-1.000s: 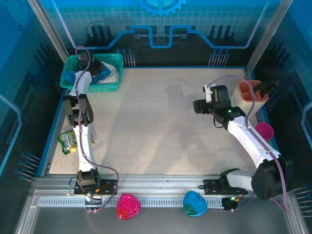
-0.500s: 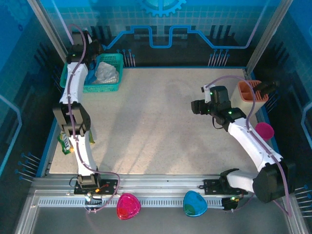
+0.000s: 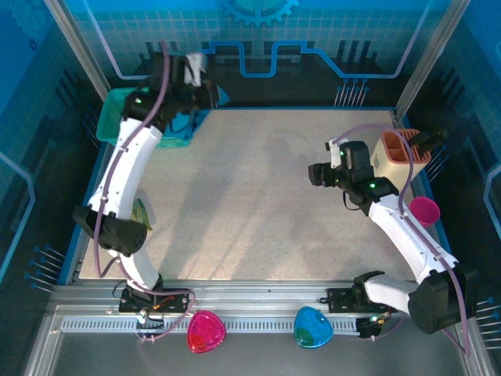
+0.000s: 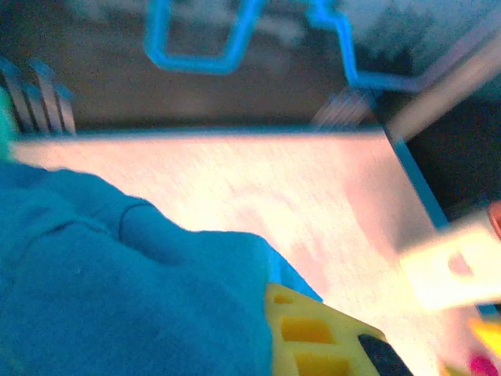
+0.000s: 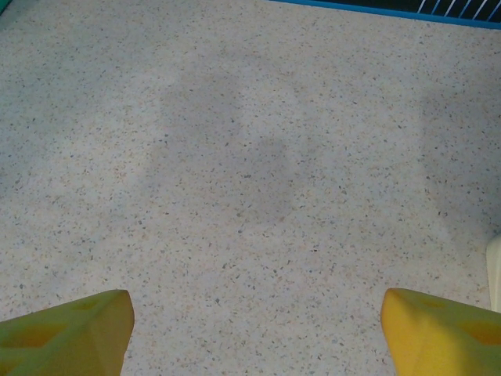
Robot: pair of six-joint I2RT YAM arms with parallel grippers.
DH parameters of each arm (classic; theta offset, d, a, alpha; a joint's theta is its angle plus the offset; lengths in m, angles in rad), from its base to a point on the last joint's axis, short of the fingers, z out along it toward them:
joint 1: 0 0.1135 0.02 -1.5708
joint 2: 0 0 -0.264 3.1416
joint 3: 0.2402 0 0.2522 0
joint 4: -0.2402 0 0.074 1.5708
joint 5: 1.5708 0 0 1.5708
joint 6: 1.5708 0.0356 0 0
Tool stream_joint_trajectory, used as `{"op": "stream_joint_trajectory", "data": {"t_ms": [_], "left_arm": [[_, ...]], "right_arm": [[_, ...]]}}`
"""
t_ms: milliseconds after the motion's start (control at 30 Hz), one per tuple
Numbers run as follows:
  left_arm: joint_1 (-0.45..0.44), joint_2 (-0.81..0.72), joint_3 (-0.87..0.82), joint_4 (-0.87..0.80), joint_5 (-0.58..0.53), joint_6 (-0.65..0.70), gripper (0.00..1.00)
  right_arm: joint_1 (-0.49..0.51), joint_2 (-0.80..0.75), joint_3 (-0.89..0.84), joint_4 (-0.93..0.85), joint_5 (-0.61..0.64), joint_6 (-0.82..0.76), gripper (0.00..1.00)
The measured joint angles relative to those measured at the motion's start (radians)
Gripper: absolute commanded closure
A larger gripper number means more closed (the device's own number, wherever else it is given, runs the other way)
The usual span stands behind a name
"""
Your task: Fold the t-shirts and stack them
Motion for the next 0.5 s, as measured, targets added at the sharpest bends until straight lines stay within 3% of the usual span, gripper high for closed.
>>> {"op": "stream_joint_trajectory", "data": {"t_ms": [200,500], "left_arm": [[-0.242,-0.051,-0.220,-0.007,0.001,-0.006,1.00],[-0.446,0.034,-0.430,0.142,0.008,-0.084,0.97]], "right_arm": [[0.000,0.000,-0.011,0.003,-0.006,0.000,0.15],[0.000,0.000,-0.011,-0.013,-0.007,0.001,0.13]]}}
